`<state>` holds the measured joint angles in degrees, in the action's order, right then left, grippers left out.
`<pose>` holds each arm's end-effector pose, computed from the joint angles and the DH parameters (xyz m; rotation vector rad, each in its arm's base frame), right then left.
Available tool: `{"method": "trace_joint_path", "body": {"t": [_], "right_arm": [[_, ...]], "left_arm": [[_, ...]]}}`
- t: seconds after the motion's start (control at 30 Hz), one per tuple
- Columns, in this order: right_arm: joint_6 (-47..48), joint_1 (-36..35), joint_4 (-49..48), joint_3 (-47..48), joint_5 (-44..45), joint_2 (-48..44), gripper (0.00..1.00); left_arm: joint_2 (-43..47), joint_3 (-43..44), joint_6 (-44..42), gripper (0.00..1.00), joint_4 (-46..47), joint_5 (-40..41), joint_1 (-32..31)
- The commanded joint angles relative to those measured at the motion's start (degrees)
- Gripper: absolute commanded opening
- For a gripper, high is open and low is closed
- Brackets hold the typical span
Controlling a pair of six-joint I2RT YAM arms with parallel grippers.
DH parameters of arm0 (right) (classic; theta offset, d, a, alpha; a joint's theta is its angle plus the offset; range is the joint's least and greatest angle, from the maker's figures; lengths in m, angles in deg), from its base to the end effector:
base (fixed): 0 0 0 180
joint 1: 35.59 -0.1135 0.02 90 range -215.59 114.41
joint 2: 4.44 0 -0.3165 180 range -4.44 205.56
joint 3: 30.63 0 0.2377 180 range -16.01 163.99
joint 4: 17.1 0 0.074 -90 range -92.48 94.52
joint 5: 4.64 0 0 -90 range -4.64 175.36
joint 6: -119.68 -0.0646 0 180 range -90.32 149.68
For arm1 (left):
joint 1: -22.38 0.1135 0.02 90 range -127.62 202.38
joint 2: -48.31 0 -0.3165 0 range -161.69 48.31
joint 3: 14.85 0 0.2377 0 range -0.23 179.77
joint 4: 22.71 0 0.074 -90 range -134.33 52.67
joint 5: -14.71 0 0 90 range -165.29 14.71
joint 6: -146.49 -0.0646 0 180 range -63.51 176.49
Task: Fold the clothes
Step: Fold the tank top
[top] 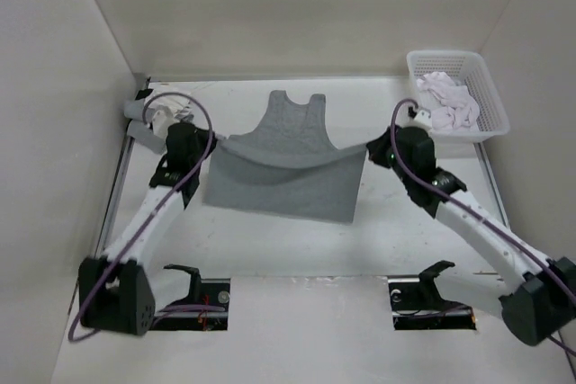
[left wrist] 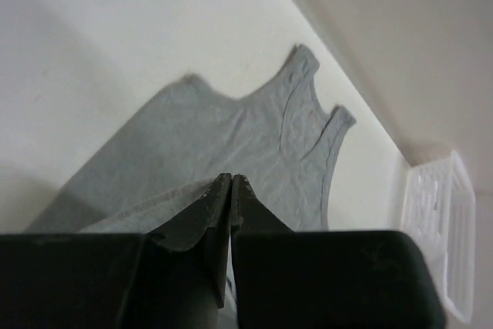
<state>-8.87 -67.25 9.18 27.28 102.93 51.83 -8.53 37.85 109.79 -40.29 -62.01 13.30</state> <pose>0.1848 0.0911 0.3270 0.3185 1.9870 0.4856 0.2108 -0.0187 0.3106 -0.8836 1.7627 -0.4945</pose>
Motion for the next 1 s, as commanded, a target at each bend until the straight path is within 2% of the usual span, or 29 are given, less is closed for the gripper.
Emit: {"method": "trace_joint_path", "body": {"t": [0.0, 0.17, 0.23, 0.27, 0.3, 0.33, 0.37, 0.43, 0.53, 0.6, 0.7, 0.77, 0.87, 0.97], "right_arm": [[4.97, 8.39, -15.95, 9.86, -9.90, 8.91, 0.00], [4.62, 18.33, -17.99, 26.90, -16.06, 30.26, 0.00], [3.74, 20.18, -17.46, 34.90, -17.38, 38.96, 0.04], [3.13, 20.71, -17.46, 38.59, -17.47, 43.18, 0.10], [2.34, 20.98, -17.46, 42.11, -17.91, 47.14, 0.20], [1.81, 21.07, -16.33, 45.45, -18.52, 50.92, 0.35], [1.63, 21.07, -13.80, 48.44, -19.92, 53.57, 0.46], [2.50, 21.07, -10.26, 49.18, -20.29, 54.82, 0.53], [2.60, 18.71, -15.06, 38.14, -15.82, 49.48, 0.51], [1.20, 16.34, -20.16, 27.61, -14.31, 43.78, 0.40], [-2.57, 11.59, -28.51, 11.87, -12.99, 35.86, 0.15], [-4.34, 8.96, -32.03, 4.22, -11.77, 32.34, 0.05], [-6.62, 6.49, -34.68, -5.55, -9.04, 27.42, 0.03], [-8.12, 5.87, -35.74, -11.81, -8.16, 22.85, 0.09]], "left_arm": [[-13.33, 12.15, -0.82, 0.00, 19.20, 4.12, 0.42], [-37.51, 33.15, -3.46, 0.00, 21.25, 2.45, 1.48], [-46.39, 42.20, -4.86, 0.07, 20.11, 1.32, 1.83], [-49.39, 45.20, -4.96, 0.10, 19.06, 0.27, 1.92], [-52.38, 48.45, -5.05, 0.18, 17.65, -0.26, 2.27], [-54.85, 51.18, -5.31, 0.28, 16.07, -0.88, 2.36], [-55.22, 51.73, -5.22, 0.32, 14.75, -1.41, 2.36], [-52.25, 48.42, -5.66, 0.38, 14.39, -0.63, 2.45], [-43.21, 35.96, -6.36, 0.40, 17.37, 2.71, 1.83], [-36.10, 24.29, -5.93, 0.39, 20.52, 4.73, 0.96], [-27.12, 6.79, -3.83, 0.34, 24.40, 5.36, -0.71], [-23.34, -1.92, -2.42, 0.32, 25.02, 4.31, -0.46], [-19.72, -9.94, -0.22, 0.32, 25.46, -0.69, 2.61], [-19.19, -13.21, 0.40, 0.35, 27.39, -4.66, 4.90]]}}
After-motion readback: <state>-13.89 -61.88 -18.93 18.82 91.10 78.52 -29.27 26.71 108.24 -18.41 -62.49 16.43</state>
